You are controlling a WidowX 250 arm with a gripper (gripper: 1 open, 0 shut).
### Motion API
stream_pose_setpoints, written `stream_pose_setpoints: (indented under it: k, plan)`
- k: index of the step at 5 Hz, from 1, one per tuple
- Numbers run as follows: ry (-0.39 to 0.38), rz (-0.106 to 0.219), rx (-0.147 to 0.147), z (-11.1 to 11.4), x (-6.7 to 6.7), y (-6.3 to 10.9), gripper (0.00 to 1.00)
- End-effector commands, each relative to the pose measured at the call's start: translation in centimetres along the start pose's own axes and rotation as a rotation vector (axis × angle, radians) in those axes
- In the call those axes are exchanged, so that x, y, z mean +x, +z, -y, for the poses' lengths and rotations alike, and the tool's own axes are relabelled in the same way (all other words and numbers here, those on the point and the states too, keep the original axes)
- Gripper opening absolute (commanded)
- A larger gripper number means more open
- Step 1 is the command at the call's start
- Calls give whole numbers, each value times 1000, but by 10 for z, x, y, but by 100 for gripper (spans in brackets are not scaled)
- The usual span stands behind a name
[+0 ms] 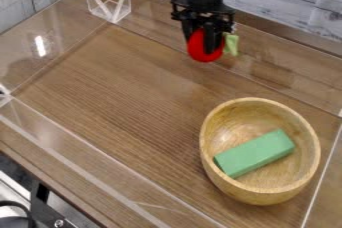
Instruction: Move the red fruit to the right side of the table
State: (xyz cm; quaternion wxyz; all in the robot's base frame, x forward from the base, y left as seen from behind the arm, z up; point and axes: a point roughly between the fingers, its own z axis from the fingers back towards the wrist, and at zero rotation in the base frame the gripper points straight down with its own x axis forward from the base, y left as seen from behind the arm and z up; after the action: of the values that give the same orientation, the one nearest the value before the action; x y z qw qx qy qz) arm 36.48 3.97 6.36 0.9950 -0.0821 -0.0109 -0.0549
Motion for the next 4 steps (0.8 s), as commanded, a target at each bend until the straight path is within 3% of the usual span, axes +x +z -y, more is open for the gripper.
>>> stream_pose_setpoints:
  k: [1,2,4]
  plan:
    - [22,78,20,-1,9,28,0]
    - [56,95,22,-3,9,35,0]
    - [29,112,22,-32,8,37,0]
